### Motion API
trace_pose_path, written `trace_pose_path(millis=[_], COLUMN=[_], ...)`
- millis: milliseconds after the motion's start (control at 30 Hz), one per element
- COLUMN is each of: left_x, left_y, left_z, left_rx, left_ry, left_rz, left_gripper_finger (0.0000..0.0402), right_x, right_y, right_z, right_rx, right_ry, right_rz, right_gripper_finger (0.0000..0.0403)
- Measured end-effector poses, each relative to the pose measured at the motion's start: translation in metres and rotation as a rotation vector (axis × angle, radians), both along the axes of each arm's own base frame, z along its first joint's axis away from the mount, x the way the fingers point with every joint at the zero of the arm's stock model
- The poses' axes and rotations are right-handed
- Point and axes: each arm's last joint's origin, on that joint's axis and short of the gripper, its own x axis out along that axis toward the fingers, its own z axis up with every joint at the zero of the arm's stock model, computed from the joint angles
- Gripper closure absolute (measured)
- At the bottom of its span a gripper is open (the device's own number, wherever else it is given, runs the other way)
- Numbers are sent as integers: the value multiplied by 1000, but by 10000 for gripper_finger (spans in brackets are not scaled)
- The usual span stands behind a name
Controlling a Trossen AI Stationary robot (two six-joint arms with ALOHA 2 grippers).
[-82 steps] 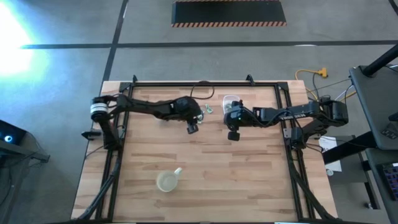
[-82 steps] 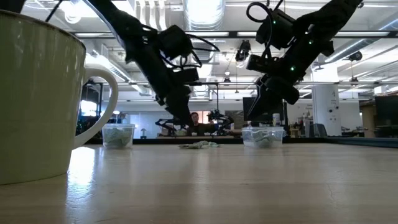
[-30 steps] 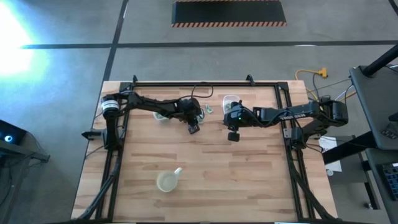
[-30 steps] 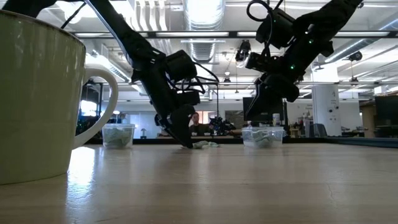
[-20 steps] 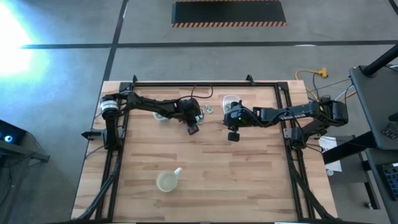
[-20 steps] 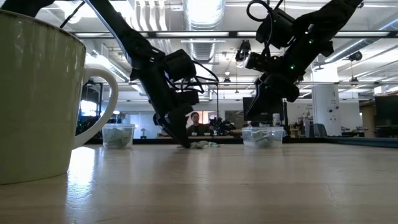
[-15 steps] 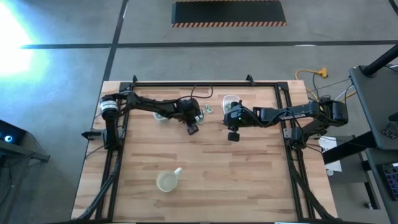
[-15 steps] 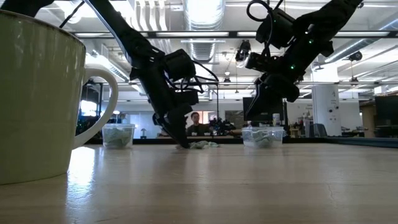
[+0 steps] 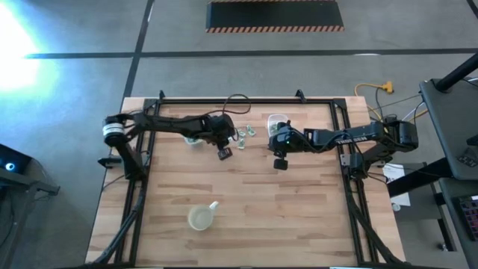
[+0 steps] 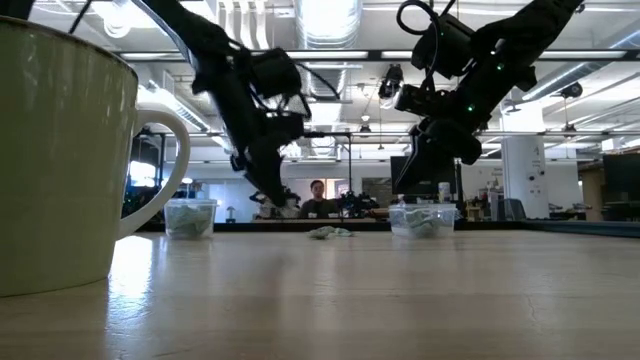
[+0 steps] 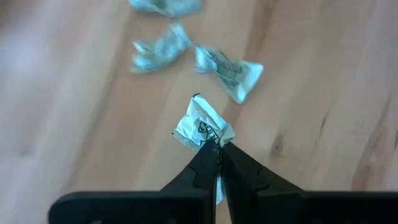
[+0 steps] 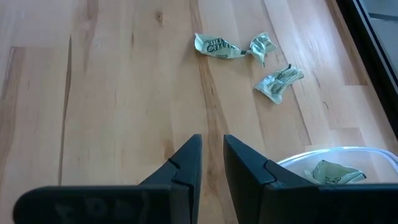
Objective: Pick and place items into bin
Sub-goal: Put the green stevia packet into the square transparent bin
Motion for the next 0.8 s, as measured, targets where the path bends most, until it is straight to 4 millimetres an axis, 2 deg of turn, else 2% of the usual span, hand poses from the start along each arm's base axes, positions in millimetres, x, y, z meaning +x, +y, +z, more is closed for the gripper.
trace_pose_path(millis=[200, 400, 567, 800], left_x=[-29, -61, -88, -109], left_y=[-5, -12, -18, -20], left_z=[33, 50, 48, 22], left_rx=[111, 174, 202, 189], left_ry=[75, 156, 194, 219], left_rz=[75, 152, 219, 261], left_gripper_finger=[401, 401, 401, 402], right_x=[0, -1, -1, -1], right_y=[0, 0, 0, 0], right_z=[0, -1, -2, -2], right_rx=[0, 1, 2, 2], right_ry=[0, 3, 6, 3], right_rz=[0, 0, 0, -1], right_gripper_finger=[346, 346, 346, 346])
